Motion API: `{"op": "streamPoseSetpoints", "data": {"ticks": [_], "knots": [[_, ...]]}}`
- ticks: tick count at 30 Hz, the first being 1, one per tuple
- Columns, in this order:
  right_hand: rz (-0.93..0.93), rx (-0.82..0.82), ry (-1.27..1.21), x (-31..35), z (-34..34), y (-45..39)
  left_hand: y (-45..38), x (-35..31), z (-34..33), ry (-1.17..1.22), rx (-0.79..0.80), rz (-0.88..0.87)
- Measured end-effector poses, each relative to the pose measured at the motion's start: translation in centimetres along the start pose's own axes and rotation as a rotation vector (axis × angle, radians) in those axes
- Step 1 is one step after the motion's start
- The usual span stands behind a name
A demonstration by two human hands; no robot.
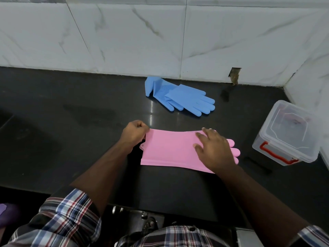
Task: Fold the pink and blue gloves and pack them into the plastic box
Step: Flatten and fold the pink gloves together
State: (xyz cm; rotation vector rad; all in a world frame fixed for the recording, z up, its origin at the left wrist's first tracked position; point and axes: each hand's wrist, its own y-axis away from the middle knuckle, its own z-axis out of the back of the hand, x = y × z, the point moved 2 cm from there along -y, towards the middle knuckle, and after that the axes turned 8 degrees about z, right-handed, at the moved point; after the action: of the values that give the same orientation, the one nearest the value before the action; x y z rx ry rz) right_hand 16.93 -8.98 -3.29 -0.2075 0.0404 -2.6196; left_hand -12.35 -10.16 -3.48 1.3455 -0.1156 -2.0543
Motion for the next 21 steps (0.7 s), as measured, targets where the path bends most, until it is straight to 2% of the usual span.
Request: {"op": "streamPoseSetpoints", "data": {"ticks": [3, 8, 13, 15, 17, 19, 21], "knots": [[-0.008, 0.035, 0.03, 0.1, -1.1, 0.4, 0.3, 0.0, -0.1, -0.01, -0.007, 0.0], [0.0, 0.072, 0.065, 0.1, -1.7, 0.4, 1.0, 0.1, -0.2, -0.213, -0.084, -0.056], [0.005, 0.094, 0.083, 0.2, -2.0, 0.3, 1.9, 0.0, -0.7, -0.267, -0.116, -0.085], [0.009, 0.107, 0.092, 0.3, -2.0, 0.4, 2.7, 0.1, -1.1, -0.424, -0.195, -0.209], [0.009, 0.108, 0.09, 0.4, -1.9, 0.4, 4.3, -0.2, -2.2, -0.605, -0.272, -0.455], [0.006, 0.092, 0.076, 0.5, -1.5, 0.1, 5.7, -0.5, -4.2, -0.713, -0.191, -0.678], [0.02, 0.078, 0.086, 0.8, -1.2, -0.3, 6.4, -0.2, -6.1, -0.835, -0.048, -0.733]]}}
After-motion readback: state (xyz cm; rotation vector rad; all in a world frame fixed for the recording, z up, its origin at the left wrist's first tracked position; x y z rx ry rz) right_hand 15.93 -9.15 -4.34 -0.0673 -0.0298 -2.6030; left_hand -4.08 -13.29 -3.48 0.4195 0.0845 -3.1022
